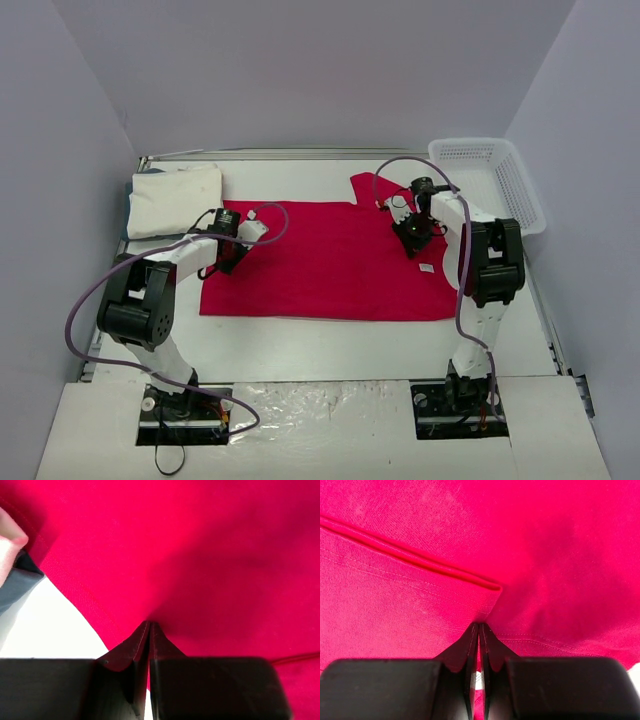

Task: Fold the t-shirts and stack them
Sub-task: Fold the flattened tshirt in 1/3 of the way

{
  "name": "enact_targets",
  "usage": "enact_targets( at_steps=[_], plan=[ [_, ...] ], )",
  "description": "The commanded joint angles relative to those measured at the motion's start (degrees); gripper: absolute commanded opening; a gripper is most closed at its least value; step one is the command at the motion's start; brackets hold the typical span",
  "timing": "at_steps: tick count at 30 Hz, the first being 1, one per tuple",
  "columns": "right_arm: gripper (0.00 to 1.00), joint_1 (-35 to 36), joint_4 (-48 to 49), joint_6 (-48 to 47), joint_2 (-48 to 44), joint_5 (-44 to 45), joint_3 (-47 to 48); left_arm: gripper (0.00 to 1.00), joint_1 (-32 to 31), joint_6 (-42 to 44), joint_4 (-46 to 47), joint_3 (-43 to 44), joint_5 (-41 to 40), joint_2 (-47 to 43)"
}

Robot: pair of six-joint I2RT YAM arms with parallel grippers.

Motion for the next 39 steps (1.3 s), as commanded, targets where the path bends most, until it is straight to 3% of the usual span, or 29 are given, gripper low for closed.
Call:
enact_targets(
  at_steps=[1, 19, 27, 32, 39],
  plan=[
    [0.02, 0.1, -1.5, 0.5, -1.0, 0.5, -3.0, 0.02, -0.5, -0.9, -3.5, 0.7, -0.1, 1.3],
    [0.04, 0.2, -3.1, 0.1, -6.2, 1.2, -11.9, 0.02, -4.3, 5.0, -19.9, -3.0, 5.0, -8.5],
    [0.05, 0.7, -5.1, -0.9, -9.6, 1.6, -14.8, 0.02, -4.8, 7.1, -22.4, -5.8, 5.7, -10.1],
    [0.12, 0.9, -5.9, -1.2, -10.6, 2.6, -14.8, 0.02, -4.8, 7.5, -23.2, -6.4, 6.5, -10.9],
    [0.23, 1.0, -6.6, 0.2, -10.1, 0.9, -6.6, 0.02, -4.3, 5.8, -21.3, -0.6, 5.0, -14.7]
  ],
)
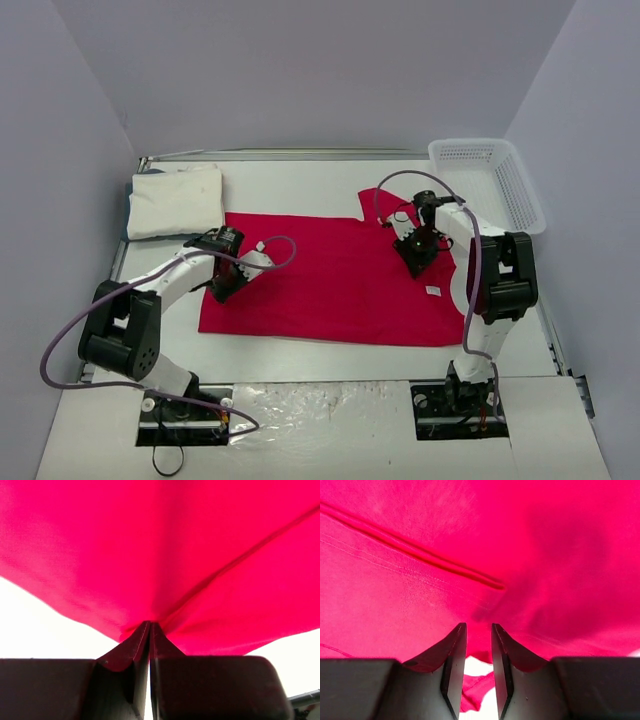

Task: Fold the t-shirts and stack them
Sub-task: Fold the flattened tshirt in 1/3 of the way

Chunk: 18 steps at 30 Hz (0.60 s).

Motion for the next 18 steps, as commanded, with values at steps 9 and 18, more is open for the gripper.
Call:
enact_targets(
  at_steps=[9, 18],
  plan=[
    [0.29, 0.8, -7.7, -0.5, 0.9, -1.2, 17.5, 0.35, 3.5, -2.1, 9.2, 17.0, -1.0, -5.7],
    [0.3, 0.6, -6.6, -0.8, 5.7, -3.9, 17.8, 0.38, 6.6, 11.4, 10.5, 30.3, 2.2, 10.3]
  ],
)
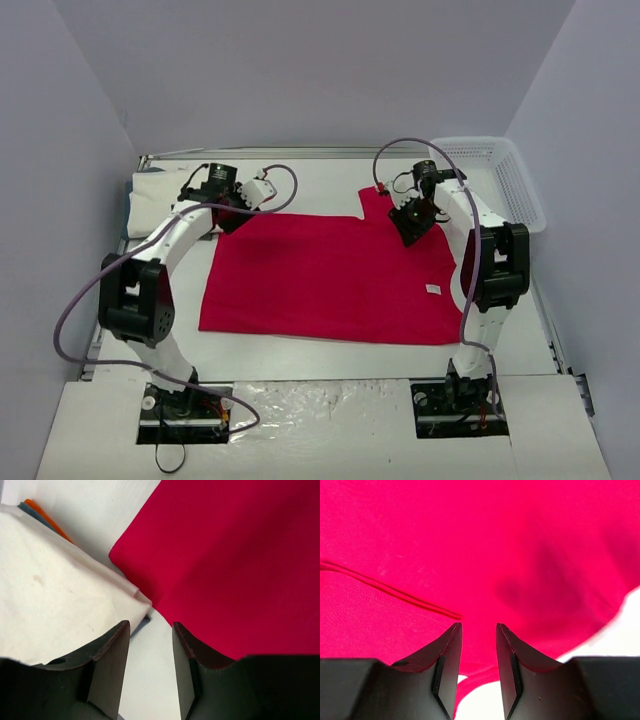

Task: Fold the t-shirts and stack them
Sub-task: Fold the flattened tshirt in 1/3 of the way, then grap the side of the flattened tshirt furthest away from the robot with both arms

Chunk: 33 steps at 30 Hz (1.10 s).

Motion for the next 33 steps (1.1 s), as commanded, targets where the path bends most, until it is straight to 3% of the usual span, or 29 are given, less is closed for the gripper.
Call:
enact_targets(
  at_steps=[1, 11, 18, 33],
  plan=[
    [0.3, 0.2, -2.4, -0.8, 1.3, -2.1, -0.8, 0.38, 2.7, 6.2, 0.3, 6.0, 3.2, 3.5],
    [0.3, 0.4, -1.6, -0.2, 5.5, -3.3, -1.2, 0.38, 4.6, 3.8, -1.9, 22.1, 6.9, 20.3],
    [0.31, 0.3, -1.5, -0.2, 6.6, -2.2, -1.7, 0.37, 5.2, 4.6, -8.9, 31.0, 11.0, 31.7],
    [0.31, 0.4, -0.9, -0.8, 8.6, -1.7, -3.1, 0.37, 9.6, 10.6, -20.4, 40.9, 9.0, 39.3]
  ],
)
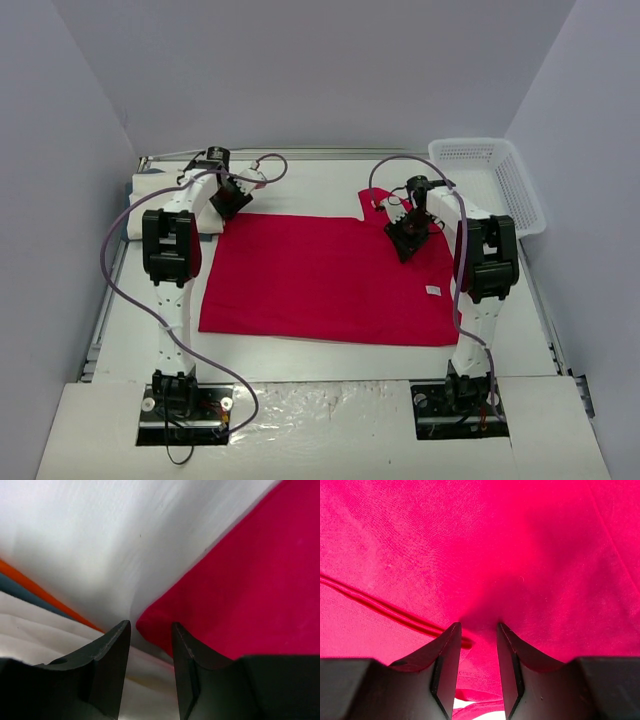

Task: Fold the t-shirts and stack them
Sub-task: Grap the side of the flattened tshirt furthest away from the robot with both arms

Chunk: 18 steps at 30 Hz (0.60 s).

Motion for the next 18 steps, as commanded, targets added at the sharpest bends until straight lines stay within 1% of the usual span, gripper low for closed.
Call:
enact_targets(
  at_steps=[1, 3, 8, 10, 11, 14, 16, 17, 18],
  plan=[
    [0.31, 0.4, -1.9, -0.8, 1.0, 0.5, -0.7, 0.37, 0.9, 3.6, -8.0, 2.9, 0.4, 0.3],
    [0.31, 0.3, -1.7, -0.7, 1.0, 0.8, -0.7, 0.37, 1.1, 4.9, -10.2, 3.0, 1.2, 0.5],
    [0.31, 0.3, -1.7, -0.8, 1.3, 1.1, -1.1, 0.37, 1.0, 6.2, -11.9, 2.7, -0.3, 2.1],
    [0.31, 0.2, -1.5, -0.7, 1.2, 1.6, -1.1, 0.37, 1.1, 6.8, -13.1, 3.9, -0.8, 3.6],
    [0.31, 0.3, -1.5, -0.7, 1.2, 1.7, -1.3, 0.36, 1.2, 7.3, -15.8, 4.7, -0.3, 4.8],
    [0.31, 0.2, -1.5, -0.7, 1.6, 1.9, -1.4, 0.33, 1.1, 8.4, -20.1, 7.9, 0.9, 6.6],
    [0.31, 0.2, -1.4, -0.6, 1.9, 2.0, -1.2, 0.26, 1.1, 8.8, -21.0, 9.3, 0.4, 8.0],
    [0.31, 0.2, -1.4, -0.6, 1.9, 2.2, -1.2, 0.15, 1.1, 8.9, -21.7, 9.5, 0.2, 8.9],
    [0.31, 0.2, -1.4, -0.6, 2.0, 2.3, -1.1, 0.08, 1.1, 8.9, -21.8, 9.7, -0.4, 9.2]
  ],
)
